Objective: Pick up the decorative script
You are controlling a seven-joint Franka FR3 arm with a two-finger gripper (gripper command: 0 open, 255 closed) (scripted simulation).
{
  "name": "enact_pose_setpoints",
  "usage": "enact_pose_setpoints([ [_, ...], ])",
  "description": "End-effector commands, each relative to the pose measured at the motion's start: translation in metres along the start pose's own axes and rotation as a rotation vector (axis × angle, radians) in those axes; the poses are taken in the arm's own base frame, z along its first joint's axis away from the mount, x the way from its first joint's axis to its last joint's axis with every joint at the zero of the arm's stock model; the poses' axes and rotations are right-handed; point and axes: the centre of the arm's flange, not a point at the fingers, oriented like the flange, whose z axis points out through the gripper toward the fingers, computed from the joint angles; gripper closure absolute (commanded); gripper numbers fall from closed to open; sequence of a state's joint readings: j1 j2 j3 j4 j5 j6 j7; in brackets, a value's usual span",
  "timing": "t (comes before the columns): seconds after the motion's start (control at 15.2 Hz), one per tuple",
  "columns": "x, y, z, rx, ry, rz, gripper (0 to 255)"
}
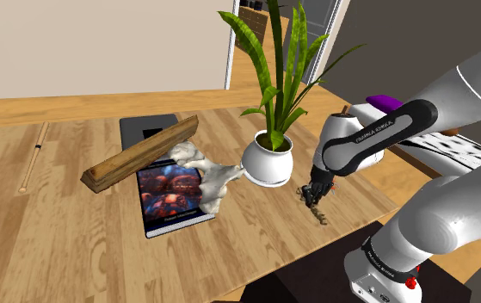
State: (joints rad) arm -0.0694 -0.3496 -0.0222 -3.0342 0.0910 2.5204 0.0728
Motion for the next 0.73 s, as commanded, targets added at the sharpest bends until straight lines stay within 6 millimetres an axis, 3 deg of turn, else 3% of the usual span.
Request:
enact_pose_setpoints([
  [0.0,-0.001,0.0,-0.011,0.0,-0.001,0.0,255],
  [0.66,-0.01,-0.002,-0.058,0.0,-0.001,0.0,255],
])
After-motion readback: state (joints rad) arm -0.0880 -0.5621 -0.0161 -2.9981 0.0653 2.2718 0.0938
